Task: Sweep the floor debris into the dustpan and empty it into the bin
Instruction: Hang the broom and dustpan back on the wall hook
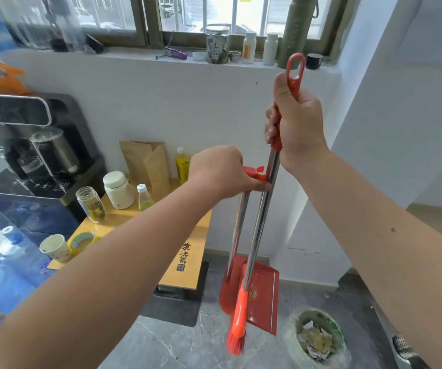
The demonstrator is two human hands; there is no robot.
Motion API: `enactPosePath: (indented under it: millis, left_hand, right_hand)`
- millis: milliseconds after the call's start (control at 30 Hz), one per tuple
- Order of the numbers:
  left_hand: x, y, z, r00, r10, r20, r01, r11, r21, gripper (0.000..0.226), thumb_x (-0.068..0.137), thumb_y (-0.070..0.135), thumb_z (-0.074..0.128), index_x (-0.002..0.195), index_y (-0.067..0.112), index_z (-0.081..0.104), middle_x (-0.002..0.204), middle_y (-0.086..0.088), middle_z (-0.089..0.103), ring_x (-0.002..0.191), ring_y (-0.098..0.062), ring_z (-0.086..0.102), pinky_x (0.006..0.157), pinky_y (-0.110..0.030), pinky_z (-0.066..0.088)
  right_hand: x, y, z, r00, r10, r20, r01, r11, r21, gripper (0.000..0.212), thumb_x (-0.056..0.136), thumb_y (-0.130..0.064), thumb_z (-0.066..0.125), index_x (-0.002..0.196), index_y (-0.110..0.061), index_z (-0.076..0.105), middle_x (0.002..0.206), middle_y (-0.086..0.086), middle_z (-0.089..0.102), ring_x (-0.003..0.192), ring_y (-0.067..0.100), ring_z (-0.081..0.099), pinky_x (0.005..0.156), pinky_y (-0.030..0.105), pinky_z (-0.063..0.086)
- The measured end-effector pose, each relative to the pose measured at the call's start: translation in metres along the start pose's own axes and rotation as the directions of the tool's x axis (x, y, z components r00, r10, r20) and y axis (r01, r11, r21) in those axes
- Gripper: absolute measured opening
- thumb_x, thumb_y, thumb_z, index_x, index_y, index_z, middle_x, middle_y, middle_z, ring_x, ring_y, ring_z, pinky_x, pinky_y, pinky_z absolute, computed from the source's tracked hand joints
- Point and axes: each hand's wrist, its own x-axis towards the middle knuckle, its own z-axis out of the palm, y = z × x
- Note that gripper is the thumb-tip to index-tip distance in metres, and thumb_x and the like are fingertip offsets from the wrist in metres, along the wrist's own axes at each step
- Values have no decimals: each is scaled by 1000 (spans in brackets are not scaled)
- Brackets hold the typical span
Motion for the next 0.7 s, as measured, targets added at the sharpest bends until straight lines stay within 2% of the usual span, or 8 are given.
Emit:
enactPosePath:
  millis: [200, 367, 467, 700]
  left_hand:
    - [21, -1, 20, 1000, -15, -7, 15, 1000, 20, 80, 49, 99, 57, 58, 20, 60, 57, 6, 61, 54, -14, 60, 49, -25, 43]
    - [40, 5, 35, 1000, -20, -20, 21, 999, 39, 81, 47, 100, 57, 53, 20, 53, 53, 8, 56, 50, -13, 55, 46, -25, 40]
    - [58, 12, 42, 998, -54, -33, 55, 998, 27, 81, 46, 100, 57, 55, 20, 59, 55, 7, 59, 52, -14, 59, 47, -26, 43]
    - [94, 21, 64, 994, -113, -9, 113, 993, -16, 79, 45, 99, 59, 53, 21, 57, 52, 8, 55, 48, -12, 54, 44, -23, 35]
  right_hand:
    - [25, 29, -13, 995, 91, 49, -98, 984, 147, 34, 93, -39, 66, 72, -17, 50, 61, 7, 43, 49, 21, 35, 47, 34, 24]
    - [45, 55, -31, 978, 147, 149, -177, 962, 208, 36, 93, -37, 64, 73, -14, 46, 57, 7, 41, 47, 19, 31, 52, 42, 14]
    - [60, 66, -40, 979, 163, 123, -187, 957, 223, 35, 92, -37, 66, 72, -15, 47, 57, 7, 40, 47, 19, 30, 53, 43, 13]
    - [95, 95, -60, 965, 237, 113, -259, 926, 273, 33, 90, -36, 68, 75, -14, 48, 56, 5, 42, 48, 19, 31, 55, 42, 13]
